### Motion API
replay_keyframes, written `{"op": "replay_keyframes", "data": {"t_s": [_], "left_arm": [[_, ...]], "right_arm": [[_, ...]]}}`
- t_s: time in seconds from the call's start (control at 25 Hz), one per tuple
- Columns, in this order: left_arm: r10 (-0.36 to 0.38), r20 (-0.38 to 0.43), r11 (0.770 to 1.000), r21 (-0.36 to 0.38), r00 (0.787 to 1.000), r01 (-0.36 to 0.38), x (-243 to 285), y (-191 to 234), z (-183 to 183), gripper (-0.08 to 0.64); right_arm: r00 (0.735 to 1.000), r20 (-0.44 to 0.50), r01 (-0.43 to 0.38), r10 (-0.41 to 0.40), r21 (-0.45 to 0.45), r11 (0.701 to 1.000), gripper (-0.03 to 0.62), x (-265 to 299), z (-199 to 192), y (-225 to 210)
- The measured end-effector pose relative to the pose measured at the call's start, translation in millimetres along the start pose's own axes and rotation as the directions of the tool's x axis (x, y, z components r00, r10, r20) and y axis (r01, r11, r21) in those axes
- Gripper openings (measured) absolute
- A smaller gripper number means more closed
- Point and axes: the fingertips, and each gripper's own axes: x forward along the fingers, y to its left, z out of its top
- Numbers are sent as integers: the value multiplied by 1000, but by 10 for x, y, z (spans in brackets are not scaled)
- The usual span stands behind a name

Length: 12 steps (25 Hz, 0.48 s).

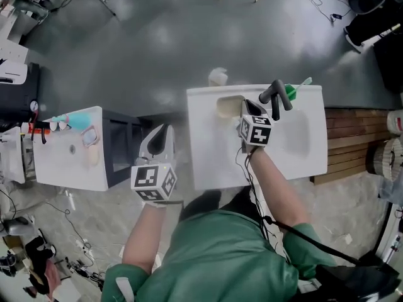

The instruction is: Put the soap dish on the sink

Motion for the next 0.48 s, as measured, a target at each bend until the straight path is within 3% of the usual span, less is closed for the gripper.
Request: {"op": "replay_keyframes", "data": {"t_s": [0.48], "left_arm": [[-4, -32, 1000, -19, 999, 3, 22, 108, -179, 16]], "right_arm": [[998, -61, 18, -17, 6, 1000, 15, 417, -105, -121]]}}
